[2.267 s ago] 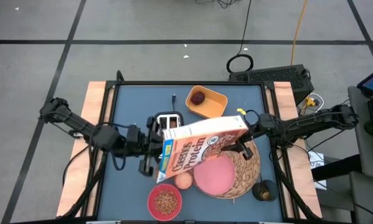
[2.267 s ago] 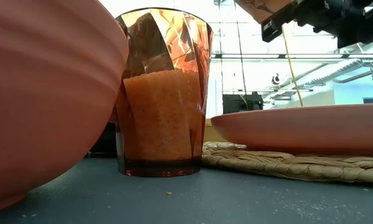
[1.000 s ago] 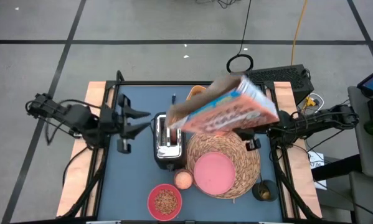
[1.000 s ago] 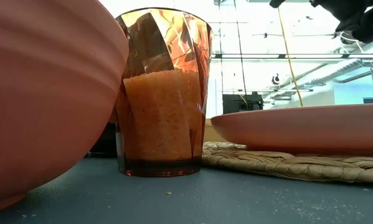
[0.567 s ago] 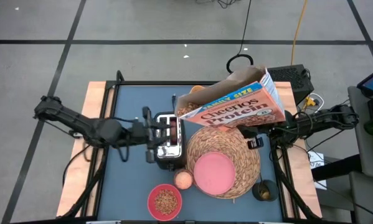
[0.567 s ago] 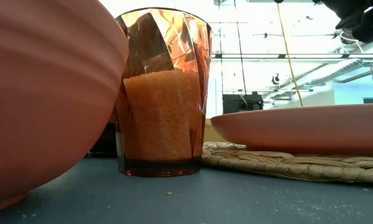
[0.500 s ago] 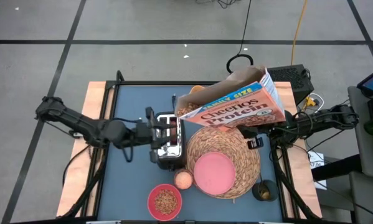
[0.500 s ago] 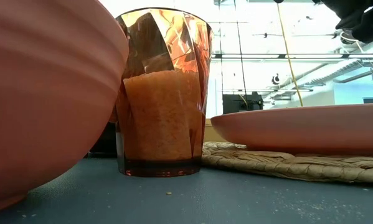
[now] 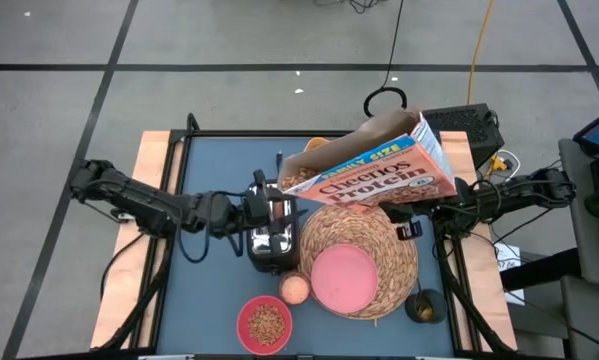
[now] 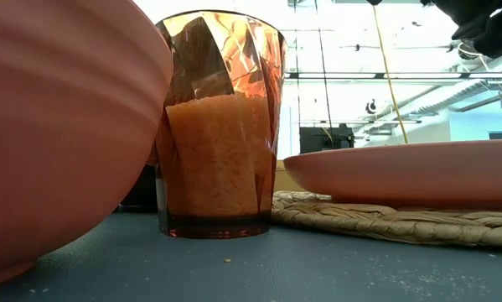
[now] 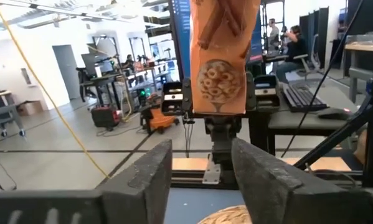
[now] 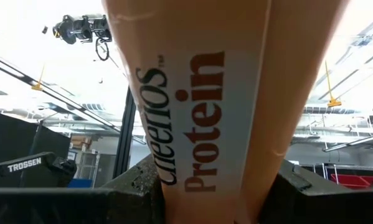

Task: Arrange a breakfast setting
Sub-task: Pour the cereal into the orange bowl

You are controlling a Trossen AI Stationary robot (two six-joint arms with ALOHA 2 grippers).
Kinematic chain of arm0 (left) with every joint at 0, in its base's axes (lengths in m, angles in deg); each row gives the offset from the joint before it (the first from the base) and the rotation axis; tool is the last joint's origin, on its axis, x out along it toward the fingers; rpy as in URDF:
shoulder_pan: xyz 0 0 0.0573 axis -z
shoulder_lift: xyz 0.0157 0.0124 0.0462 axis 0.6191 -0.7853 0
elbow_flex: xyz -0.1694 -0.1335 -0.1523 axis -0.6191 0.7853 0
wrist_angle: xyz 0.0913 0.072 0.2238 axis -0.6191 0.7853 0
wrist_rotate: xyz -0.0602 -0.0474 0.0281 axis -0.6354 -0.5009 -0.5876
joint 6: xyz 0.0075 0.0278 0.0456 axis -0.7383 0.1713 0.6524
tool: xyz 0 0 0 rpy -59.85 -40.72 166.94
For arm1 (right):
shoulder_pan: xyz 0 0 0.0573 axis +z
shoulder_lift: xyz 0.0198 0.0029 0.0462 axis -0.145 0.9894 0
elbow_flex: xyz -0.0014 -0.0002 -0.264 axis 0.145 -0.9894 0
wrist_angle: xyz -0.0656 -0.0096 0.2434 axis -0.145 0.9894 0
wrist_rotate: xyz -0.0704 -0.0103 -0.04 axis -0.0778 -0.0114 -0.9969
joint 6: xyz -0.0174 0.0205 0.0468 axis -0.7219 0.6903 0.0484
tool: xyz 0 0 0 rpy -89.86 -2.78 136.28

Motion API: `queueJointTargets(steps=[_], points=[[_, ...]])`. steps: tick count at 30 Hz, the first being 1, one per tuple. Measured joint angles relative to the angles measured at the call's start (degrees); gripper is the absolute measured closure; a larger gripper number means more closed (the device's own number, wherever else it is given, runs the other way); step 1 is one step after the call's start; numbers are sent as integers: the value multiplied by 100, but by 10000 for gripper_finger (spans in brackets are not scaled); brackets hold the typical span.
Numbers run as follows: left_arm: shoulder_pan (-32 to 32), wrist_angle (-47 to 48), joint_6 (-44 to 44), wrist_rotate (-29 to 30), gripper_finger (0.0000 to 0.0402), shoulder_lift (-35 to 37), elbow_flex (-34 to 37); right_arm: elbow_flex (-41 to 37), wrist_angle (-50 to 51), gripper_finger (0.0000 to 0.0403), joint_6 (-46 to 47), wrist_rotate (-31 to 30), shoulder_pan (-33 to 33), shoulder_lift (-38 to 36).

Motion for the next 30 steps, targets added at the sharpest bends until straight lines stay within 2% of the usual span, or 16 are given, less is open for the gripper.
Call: queueJointTargets(steps=[9, 13, 21, 30], points=[[-112, -327, -283, -122, 86, -42, -2, -2, -3, 239, -61, 1, 0, 0], [-167, -891, -344, -430, 47, -361, 2, -2, -4, 239, -63, -1, 0, 0], [-411, -2652, -175, -672, 27, -1138, -2, -2, -3, 239, -63, -1, 0, 0], [-628, -3457, -413, -1341, 27, -1414, -28, -4, -3, 239, -80, -1, 0, 0]])
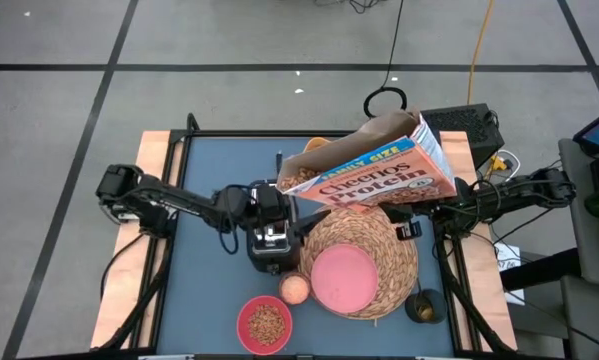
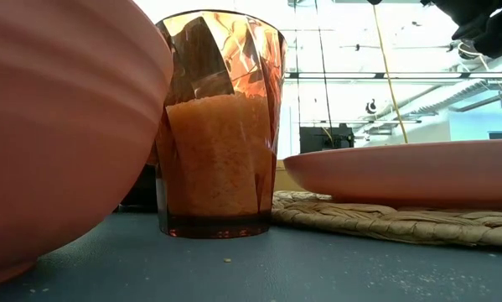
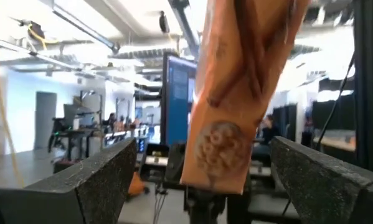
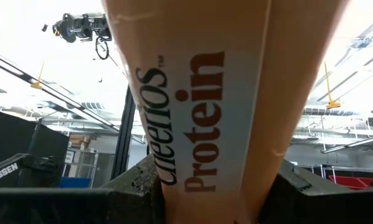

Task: Arrange a breakfast setting
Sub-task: Pour the cereal into the orange bowl

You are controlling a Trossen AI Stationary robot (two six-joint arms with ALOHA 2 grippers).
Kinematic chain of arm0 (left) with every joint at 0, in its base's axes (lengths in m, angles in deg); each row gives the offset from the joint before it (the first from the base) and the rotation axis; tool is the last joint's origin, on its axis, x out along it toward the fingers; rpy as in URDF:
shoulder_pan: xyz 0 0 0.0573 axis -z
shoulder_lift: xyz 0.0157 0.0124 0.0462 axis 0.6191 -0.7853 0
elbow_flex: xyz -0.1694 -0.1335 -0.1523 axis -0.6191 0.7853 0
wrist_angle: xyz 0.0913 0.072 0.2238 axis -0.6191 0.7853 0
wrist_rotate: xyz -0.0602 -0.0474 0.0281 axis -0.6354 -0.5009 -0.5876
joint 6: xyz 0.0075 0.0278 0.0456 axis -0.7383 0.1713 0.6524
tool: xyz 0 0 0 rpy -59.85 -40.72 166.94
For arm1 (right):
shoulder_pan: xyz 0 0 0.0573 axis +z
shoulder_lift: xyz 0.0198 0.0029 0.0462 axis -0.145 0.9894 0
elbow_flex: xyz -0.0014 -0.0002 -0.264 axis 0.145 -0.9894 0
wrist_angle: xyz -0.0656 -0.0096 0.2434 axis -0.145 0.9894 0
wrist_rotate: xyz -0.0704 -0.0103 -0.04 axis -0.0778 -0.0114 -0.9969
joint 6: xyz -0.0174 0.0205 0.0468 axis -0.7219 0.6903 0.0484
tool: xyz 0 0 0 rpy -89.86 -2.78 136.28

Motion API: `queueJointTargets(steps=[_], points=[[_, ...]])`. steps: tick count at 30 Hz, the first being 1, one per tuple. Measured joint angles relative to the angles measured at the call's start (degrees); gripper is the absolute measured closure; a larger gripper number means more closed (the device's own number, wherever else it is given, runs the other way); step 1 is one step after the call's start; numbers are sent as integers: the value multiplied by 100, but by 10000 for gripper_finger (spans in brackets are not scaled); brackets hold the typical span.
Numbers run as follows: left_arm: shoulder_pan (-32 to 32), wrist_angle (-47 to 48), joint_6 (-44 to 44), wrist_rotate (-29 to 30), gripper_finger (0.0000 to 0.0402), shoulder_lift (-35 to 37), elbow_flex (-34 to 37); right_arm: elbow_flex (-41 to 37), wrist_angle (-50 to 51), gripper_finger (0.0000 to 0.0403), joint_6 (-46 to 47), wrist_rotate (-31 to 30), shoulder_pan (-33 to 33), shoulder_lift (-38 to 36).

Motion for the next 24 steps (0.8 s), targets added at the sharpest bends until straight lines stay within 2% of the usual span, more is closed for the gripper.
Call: queueJointTargets(steps=[5, 15, 20, 24], points=[[-59, -137, -72, -254, 27, 1, 0, 0, 0, 239, -72, 0, 0, 0], [-125, -468, -48, -311, 27, 11, 0, 0, 4, 239, -183, -24, 0, 0], [-181, -469, -55, -474, 27, 4, 0, 0, 67, 239, -288, -457, 0, 86], [-213, -468, -39, -541, 27, 4, 0, 52, 87, 239, -284, -451, -2, 337]])
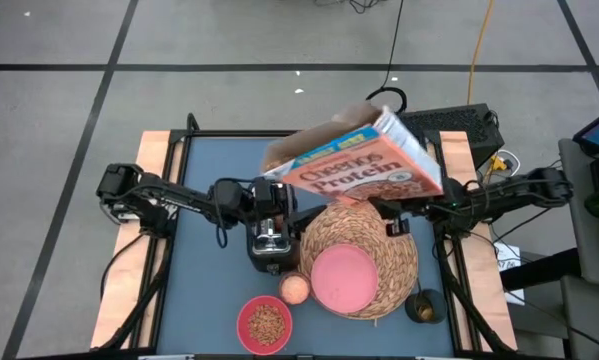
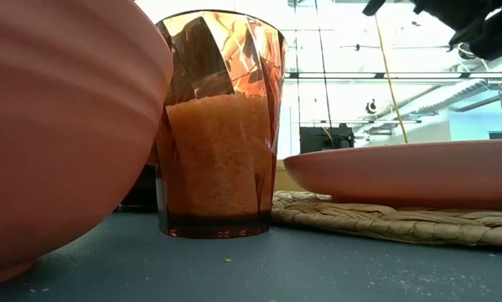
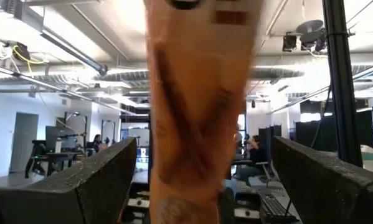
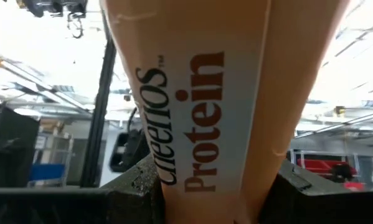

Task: Arrange a breakfast setting
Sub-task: Pour the cereal into the orange bowl

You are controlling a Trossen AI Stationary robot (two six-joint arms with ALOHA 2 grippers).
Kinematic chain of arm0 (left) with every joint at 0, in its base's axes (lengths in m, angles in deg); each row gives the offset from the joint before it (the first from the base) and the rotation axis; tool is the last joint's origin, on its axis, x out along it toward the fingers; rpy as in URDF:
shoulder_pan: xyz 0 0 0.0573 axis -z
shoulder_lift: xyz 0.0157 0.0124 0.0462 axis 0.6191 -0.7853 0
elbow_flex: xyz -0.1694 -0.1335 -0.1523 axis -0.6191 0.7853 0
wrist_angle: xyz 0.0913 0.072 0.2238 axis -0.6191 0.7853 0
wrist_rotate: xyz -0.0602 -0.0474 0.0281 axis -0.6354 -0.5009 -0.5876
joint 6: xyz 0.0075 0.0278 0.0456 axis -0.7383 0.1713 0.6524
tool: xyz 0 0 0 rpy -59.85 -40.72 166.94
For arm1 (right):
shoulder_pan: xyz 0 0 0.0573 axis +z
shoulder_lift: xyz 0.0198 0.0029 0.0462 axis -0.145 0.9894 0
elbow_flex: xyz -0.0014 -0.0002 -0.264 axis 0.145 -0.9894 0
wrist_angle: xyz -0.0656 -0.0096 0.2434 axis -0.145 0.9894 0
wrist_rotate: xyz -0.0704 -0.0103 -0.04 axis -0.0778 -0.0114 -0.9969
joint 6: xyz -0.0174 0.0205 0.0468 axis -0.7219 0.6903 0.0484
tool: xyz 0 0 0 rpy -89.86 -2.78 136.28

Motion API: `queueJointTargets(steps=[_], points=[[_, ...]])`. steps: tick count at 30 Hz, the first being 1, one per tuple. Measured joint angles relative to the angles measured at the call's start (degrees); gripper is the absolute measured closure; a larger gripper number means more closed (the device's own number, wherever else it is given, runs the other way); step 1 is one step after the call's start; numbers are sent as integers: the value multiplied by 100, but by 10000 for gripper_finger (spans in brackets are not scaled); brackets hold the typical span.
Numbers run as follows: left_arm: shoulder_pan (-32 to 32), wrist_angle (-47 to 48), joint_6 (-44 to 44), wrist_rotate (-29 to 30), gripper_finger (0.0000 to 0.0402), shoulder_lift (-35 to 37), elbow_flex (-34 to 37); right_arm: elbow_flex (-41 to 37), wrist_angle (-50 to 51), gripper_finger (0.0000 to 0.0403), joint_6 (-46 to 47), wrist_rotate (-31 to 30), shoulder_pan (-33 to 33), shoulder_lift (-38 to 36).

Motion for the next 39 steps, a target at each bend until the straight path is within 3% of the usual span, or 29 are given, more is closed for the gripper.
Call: queueJointTargets(steps=[12, 32, 39], points=[[-11, -7, -127, 2, 27, 2, 0, 300, -27, 239, 63, 31, 3, 722], [-14, -20, -86, 8, 29, 1, 0, 309, 171, 239, 72, 32, 4, 780], [-10, -20, -38, 2, 104, 1, 0, 309, 184, 239, 76, 25, 2, 780]])
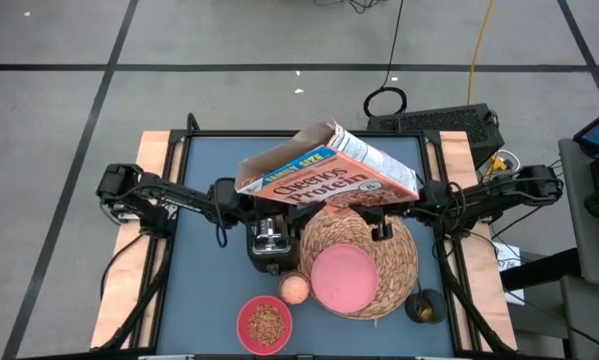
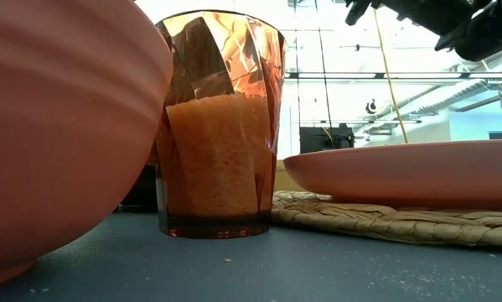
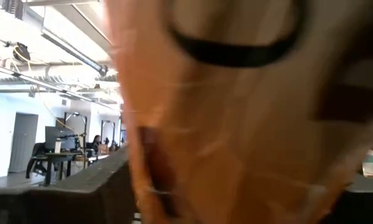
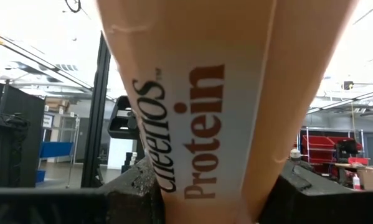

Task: Arrange a breakfast setting
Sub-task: Pour the cereal into the orange bowl

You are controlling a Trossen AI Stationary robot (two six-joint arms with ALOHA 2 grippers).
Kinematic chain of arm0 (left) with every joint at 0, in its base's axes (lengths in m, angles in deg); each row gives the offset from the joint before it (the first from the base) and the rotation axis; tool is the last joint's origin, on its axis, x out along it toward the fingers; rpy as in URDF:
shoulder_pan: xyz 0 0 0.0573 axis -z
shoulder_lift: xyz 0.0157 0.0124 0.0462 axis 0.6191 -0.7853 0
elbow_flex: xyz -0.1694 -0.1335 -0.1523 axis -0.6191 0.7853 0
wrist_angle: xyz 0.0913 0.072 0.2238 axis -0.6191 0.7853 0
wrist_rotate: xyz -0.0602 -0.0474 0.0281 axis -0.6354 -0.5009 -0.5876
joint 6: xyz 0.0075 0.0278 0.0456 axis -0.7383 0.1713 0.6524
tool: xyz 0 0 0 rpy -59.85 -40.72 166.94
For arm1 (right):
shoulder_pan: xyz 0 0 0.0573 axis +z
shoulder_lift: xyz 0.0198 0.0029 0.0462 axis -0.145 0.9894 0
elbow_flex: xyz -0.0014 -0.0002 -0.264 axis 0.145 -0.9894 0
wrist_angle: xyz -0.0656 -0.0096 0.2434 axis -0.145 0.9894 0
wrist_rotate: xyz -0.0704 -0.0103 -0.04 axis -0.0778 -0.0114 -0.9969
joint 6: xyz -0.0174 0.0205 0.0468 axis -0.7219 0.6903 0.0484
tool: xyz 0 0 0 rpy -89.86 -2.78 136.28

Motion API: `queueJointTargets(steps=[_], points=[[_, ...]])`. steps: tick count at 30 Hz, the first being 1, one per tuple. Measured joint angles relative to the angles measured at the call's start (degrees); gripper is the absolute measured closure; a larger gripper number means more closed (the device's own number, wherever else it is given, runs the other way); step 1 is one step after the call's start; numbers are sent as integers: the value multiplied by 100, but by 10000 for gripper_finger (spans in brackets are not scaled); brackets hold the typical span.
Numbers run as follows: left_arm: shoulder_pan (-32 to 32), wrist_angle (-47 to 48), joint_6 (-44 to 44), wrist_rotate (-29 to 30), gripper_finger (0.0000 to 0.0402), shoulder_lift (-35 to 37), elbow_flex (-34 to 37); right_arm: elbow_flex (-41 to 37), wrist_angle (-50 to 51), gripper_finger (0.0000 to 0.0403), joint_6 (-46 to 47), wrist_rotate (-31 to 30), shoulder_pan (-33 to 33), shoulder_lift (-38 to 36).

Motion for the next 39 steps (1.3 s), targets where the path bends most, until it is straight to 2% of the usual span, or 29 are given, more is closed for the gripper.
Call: queueJointTargets(steps=[8, 12, 24, 27, 35, 39], points=[[-4, 1, 42, 0, 220, 1, 0, 0, 20, 238, 7, -1, 0, 0], [-4, 4, 54, -2, 257, 1, 0, 0, 21, 238, 9, 4, 0, 0], [-4, 6, 54, 1, 250, 1, 0, 0, 27, 233, -4, 4, 0, 0], [-4, 13, 41, 10, 249, 1, 0, 0, 60, 210, 5, 4, 0, 0], [-4, 15, 42, 37, 248, 1, 2, -2, 75, 116, 446, -20, 0, 0], [-5, 15, 44, 37, 248, 1, 2, -2, 77, 91, 439, -18, 0, 0]])
